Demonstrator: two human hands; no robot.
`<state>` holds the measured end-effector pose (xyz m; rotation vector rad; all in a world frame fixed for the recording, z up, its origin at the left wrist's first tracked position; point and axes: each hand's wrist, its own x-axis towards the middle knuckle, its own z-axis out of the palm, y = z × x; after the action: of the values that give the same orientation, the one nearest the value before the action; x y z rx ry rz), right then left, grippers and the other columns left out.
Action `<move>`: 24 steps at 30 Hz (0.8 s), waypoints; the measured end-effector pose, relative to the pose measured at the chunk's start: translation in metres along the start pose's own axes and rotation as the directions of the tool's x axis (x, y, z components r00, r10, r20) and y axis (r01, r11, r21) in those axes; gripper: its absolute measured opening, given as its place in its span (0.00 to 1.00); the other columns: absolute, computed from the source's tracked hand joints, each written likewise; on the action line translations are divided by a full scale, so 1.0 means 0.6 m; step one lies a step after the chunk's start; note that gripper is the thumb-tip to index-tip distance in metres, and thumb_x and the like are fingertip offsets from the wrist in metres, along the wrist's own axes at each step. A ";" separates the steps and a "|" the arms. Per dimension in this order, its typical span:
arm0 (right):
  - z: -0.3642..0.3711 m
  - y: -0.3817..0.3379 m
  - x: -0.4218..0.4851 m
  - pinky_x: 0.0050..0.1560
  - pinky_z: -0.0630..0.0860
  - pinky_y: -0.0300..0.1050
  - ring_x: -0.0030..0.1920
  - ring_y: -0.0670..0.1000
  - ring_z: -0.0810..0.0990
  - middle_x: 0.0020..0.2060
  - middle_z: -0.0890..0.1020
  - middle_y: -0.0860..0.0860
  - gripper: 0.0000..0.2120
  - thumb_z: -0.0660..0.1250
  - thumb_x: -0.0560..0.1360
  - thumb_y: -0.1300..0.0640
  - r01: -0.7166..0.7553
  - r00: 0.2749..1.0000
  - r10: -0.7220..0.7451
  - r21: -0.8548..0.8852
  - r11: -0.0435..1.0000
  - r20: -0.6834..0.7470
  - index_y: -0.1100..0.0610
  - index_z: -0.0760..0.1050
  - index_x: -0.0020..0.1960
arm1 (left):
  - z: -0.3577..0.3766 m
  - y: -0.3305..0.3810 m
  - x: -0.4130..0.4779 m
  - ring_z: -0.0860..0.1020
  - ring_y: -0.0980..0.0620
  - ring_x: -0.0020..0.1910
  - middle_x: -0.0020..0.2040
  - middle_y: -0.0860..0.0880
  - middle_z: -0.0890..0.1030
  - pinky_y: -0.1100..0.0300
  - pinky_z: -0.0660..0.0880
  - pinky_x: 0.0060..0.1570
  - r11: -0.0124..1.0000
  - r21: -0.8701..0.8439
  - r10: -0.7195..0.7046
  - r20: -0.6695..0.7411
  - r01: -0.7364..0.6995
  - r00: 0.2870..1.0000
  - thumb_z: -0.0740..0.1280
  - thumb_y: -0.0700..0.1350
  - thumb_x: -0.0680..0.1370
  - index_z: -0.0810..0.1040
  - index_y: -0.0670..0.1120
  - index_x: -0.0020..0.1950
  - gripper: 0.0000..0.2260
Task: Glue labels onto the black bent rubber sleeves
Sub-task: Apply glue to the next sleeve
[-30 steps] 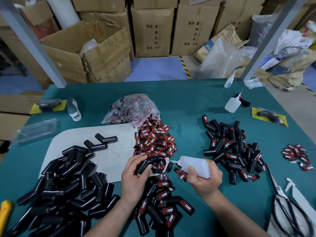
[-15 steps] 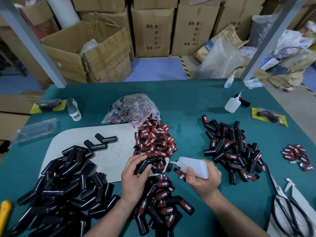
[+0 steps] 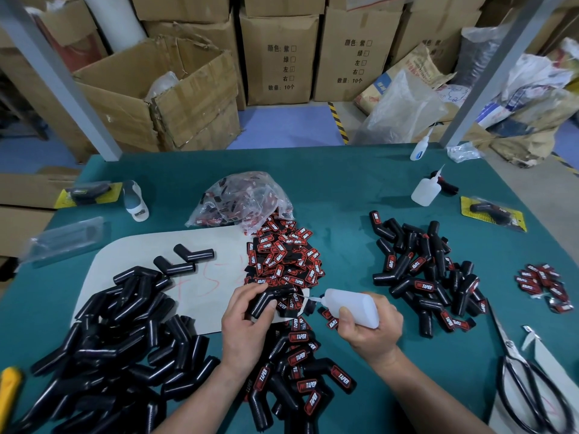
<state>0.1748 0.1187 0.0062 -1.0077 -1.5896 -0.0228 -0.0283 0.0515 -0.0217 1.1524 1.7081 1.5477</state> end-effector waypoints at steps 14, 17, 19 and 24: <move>-0.006 -0.005 0.004 0.27 0.76 0.42 0.28 0.47 0.80 0.26 0.78 0.49 0.08 0.71 0.70 0.45 -0.434 0.896 0.435 0.382 0.816 0.089 0.47 0.74 0.44 | 0.002 -0.004 0.002 0.81 0.56 0.60 0.57 0.58 0.83 0.64 0.75 0.62 0.990 -0.110 -0.089 0.005 0.089 0.996 0.75 0.37 0.76 0.82 0.66 0.56 0.22; 0.002 0.020 0.014 0.31 0.79 0.46 0.32 0.56 0.84 0.37 0.84 0.56 0.08 0.73 0.70 0.50 -0.611 0.787 0.565 0.450 0.651 0.250 0.43 0.78 0.48 | 0.002 0.000 0.001 0.81 0.55 0.60 0.58 0.55 0.84 0.59 0.77 0.63 0.983 -0.134 -0.122 0.013 0.123 0.992 0.75 0.38 0.77 0.82 0.65 0.56 0.21; 0.008 0.037 0.015 0.36 0.80 0.49 0.37 0.56 0.84 0.39 0.84 0.54 0.10 0.74 0.70 0.53 -0.664 0.748 0.570 0.358 0.657 0.340 0.46 0.77 0.49 | 0.001 0.003 0.000 0.81 0.56 0.60 0.58 0.56 0.83 0.62 0.76 0.63 0.985 -0.127 -0.118 0.018 0.119 0.993 0.75 0.38 0.77 0.82 0.67 0.56 0.21; 0.020 0.060 0.004 0.44 0.72 0.30 0.45 0.41 0.79 0.45 0.80 0.37 0.10 0.74 0.70 0.54 -0.530 0.759 0.424 0.092 0.843 0.494 0.44 0.76 0.48 | 0.001 0.001 0.002 0.81 0.57 0.60 0.58 0.58 0.83 0.65 0.76 0.61 0.986 -0.118 -0.120 0.023 0.122 0.993 0.75 0.39 0.77 0.81 0.67 0.57 0.21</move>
<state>0.1870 0.1492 -0.0132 -1.2744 -1.6478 0.7957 -0.0283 0.0525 -0.0207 0.9807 1.6204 1.5395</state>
